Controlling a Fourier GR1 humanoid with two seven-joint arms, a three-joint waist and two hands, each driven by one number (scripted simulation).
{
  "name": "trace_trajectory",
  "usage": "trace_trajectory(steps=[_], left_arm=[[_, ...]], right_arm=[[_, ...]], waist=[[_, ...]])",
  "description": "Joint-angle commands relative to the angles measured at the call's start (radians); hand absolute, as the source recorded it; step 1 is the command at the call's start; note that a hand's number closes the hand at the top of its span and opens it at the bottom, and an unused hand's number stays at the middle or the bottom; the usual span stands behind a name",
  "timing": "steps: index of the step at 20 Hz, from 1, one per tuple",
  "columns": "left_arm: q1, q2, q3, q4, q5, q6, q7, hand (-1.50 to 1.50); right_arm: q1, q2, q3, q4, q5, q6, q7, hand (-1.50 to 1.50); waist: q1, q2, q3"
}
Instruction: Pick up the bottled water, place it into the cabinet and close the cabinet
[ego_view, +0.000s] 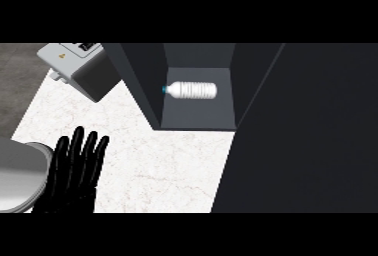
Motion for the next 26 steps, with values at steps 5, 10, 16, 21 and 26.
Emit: trace_trajectory(steps=[5,10,16,21,26], left_arm=[[0.243,0.1,0.111,-0.153,0.086,-0.095,-0.091,-1.5],[0.363,0.146,0.211,-0.185,0.192,-0.196,-0.139,-1.5],[0.424,0.181,0.302,-0.194,0.282,-0.287,-0.158,-1.5],[0.479,0.208,0.364,-0.204,0.326,-0.35,-0.17,-1.5],[0.523,0.223,0.408,-0.233,0.362,-0.39,-0.165,-1.5]], right_arm=[[-0.045,-0.001,0.202,-0.061,0.144,0.028,0.079,1.5],[-0.039,0.028,0.291,-0.093,0.212,0.019,0.106,1.5],[-0.16,0.094,0.266,-0.089,0.182,0.025,0.241,1.5],[-0.222,0.181,0.228,-0.029,0.106,0.008,0.299,1.5],[-0.389,0.285,0.241,0.045,0.095,-0.068,0.412,1.5]], waist=[[0.006,-0.004,-0.002],[0.019,-0.01,-0.004],[0.038,-0.001,-0.004],[0.065,0.003,-0.004],[0.059,0.002,-0.003]])
